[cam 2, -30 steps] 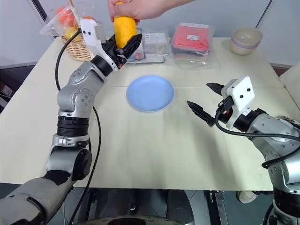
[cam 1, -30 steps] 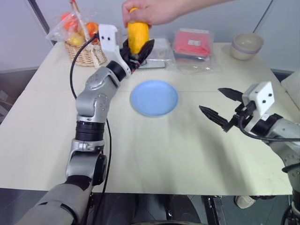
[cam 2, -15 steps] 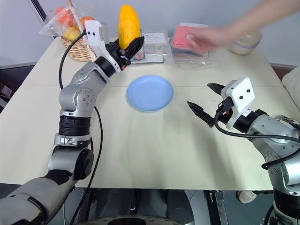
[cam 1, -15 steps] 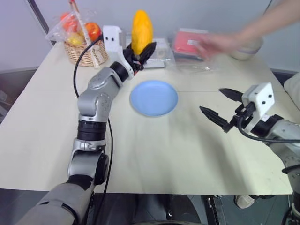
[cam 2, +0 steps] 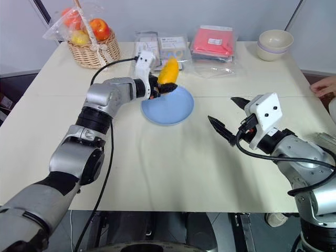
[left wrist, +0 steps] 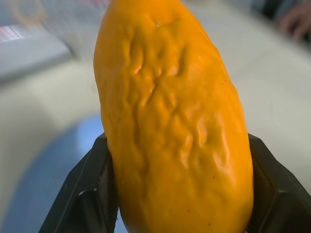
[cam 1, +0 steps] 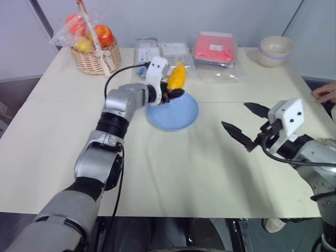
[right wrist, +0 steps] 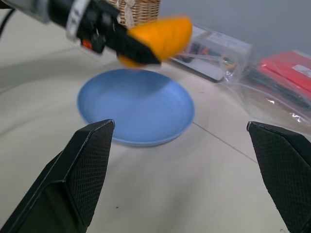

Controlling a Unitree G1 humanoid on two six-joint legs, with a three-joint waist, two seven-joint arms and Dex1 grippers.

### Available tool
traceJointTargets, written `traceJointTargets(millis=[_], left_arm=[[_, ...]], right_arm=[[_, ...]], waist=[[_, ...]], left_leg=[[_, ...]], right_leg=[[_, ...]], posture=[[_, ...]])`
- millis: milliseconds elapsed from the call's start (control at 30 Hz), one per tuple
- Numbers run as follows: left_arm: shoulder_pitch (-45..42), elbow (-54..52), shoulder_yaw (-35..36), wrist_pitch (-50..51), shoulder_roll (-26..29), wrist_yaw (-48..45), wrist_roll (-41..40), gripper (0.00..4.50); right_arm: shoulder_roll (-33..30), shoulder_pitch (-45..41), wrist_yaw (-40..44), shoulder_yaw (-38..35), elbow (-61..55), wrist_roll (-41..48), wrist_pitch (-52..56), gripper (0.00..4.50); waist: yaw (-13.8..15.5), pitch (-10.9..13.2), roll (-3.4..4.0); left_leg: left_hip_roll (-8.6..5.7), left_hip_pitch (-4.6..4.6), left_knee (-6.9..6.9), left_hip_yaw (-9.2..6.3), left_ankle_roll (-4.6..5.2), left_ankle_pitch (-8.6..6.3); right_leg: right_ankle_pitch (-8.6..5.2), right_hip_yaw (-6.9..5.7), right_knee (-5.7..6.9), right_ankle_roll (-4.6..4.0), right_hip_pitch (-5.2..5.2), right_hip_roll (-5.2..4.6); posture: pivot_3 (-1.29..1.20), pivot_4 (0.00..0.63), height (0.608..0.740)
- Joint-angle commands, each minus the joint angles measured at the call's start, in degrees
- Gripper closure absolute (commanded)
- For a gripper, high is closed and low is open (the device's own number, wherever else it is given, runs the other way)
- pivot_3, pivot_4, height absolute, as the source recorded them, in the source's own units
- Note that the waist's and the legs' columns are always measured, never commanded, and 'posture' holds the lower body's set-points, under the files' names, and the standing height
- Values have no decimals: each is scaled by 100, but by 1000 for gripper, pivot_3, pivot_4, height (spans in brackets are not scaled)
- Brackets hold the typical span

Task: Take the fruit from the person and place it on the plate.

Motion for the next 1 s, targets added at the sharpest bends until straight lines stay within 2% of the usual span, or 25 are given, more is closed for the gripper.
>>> traceJointTargets(millis=[33, 200, 433, 567, 867, 1000], left_arm=[[-233, 432, -224, -228, 116, -448, 396, 2032], [-188, 741, -408, -601, 107, -876, 753, 2032], [-74, 1110, -287, -1120, -144, -906, 956, 2032], [14, 1137, -313, -1138, -209, -1014, 1038, 100], [28, 981, -243, -1184, -210, -1113, 1093, 37], [133, 273, -71, -1027, -68, -1207, 957, 37]], right_arm=[[201, -107, -264, 253, -420, 103, 132, 0], [438, -70, -499, 604, -574, -98, 141, 0], [471, 144, -654, 502, -782, -67, 209, 0], [446, 213, -690, 509, -930, 18, 324, 0], [438, 271, -726, 618, -1007, -68, 428, 0], [420, 275, -715, 619, -998, -85, 428, 0]], waist=[[-5, 0, 0], [30, 0, 0], [27, 1, -1], [-4, 1, -1], [15, 0, -1], [8, 0, -1]], left_leg=[[0, 0, 0, 0, 0, 0], [1, -6, 2, -1, 2, -1], [0, -8, 4, -5, 10, -6], [0, -7, 4, -3, 21, -12], [0, -7, 6, -3, 22, -12], [1, -7, 6, -3, 21, -12]], right_leg=[[0, 0, 0, 0, 0, 1], [0, 0, 1, 0, -4, -1], [0, -1, 1, 0, -2, -4], [0, 0, 5, 0, -4, 0], [0, -1, 8, 0, -5, 1], [0, 0, 8, 0, -6, 1]], posture=[[0, 150, 740], [0, 150, 740], [0, 150, 740], [0, 150, 740], [0, 150, 740], [0, 150, 740]])
